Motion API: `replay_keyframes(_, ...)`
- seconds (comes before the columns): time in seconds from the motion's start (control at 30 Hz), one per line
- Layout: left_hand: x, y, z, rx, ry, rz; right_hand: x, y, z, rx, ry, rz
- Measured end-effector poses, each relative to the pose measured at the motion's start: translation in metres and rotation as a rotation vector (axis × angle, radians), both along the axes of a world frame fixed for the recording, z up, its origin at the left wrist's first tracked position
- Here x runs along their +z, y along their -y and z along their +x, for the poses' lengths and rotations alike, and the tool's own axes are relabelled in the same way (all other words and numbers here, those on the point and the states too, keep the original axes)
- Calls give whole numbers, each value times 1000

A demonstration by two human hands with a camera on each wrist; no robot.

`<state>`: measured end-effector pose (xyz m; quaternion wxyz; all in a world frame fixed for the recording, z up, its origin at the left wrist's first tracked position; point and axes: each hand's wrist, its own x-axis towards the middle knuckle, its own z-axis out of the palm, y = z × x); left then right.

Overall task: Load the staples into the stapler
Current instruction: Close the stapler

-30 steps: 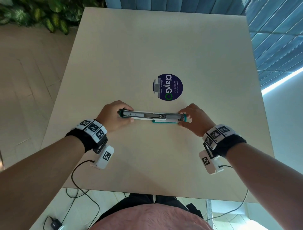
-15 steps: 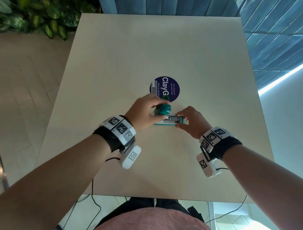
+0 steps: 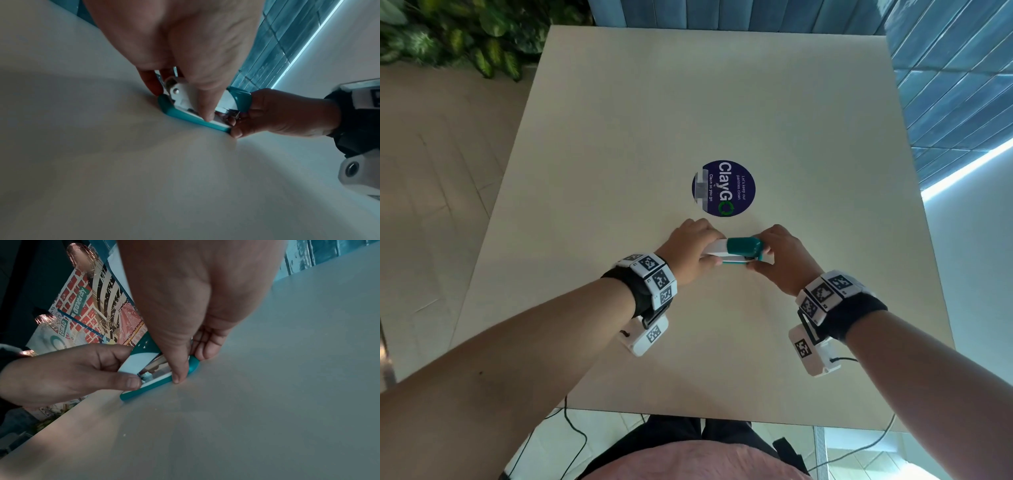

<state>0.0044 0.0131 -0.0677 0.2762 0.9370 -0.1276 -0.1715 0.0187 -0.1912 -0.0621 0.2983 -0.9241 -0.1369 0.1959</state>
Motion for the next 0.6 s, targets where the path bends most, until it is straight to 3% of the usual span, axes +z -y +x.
replay_keyframes(0.43, 3, 15, 4, -67, 7, 178, 6, 1, -6, -12, 2, -24)
replay_keyframes(0.6, 14, 2, 7, -53, 37, 158, 30, 18, -49, -58, -7, -77)
